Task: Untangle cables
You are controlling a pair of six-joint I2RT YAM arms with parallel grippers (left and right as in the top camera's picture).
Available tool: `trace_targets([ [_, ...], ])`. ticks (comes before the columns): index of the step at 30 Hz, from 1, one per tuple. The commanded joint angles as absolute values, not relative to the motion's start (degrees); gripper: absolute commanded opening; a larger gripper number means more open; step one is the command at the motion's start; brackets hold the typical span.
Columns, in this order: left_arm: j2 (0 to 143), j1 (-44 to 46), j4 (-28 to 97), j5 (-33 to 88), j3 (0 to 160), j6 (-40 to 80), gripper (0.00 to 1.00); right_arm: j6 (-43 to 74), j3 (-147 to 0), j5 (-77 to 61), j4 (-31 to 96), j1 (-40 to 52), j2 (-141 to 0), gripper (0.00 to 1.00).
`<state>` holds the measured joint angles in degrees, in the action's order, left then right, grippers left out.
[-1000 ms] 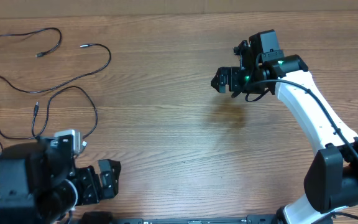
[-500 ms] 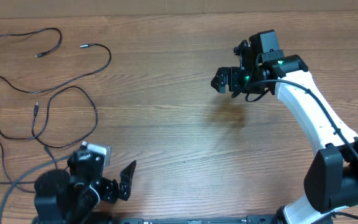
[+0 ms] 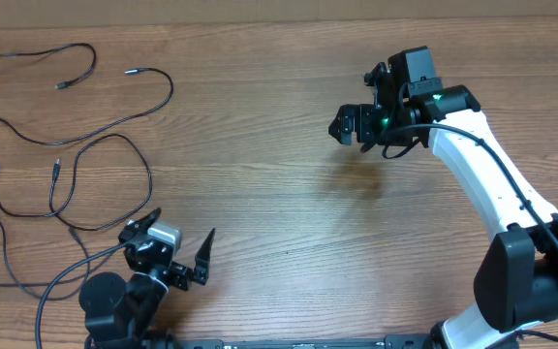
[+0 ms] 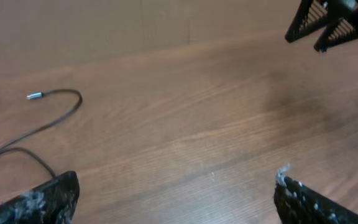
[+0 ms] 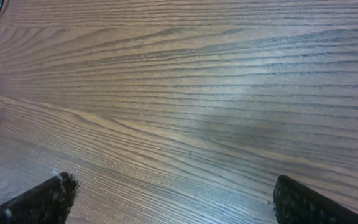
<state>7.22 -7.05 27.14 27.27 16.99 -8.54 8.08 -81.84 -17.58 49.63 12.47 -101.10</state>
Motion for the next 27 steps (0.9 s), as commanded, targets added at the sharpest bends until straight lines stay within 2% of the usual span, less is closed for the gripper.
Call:
trace_targets([
  [1,5.15,-7.6,22.83,30.02,13.54,-5.74,0.99,7.88,-82.56,-17.41,49.41,12.4,-99.88,1.0],
  [11,0.12,-7.6,8.34,29.87,5.63,-5.32,0.99,7.9,-82.56,-17.41,49.43,12.4,-99.88,1.0],
  [17,0.16,-7.6,-0.1,24.8,0.54,4.47,1.0,7.88,-82.56,-17.41,49.43,12.4,-99.88,1.0],
  [21,0.16,-7.57,0.75,19.11,0.27,8.32,1.0,7.9,-82.56,-17.41,49.41,12.4,-99.88,1.0],
  [27,0.16,-7.6,2.96,17.98,0.27,2.92,1.0,7.9,-82.56,-17.41,49.43,12.4,-99.88,1.0],
])
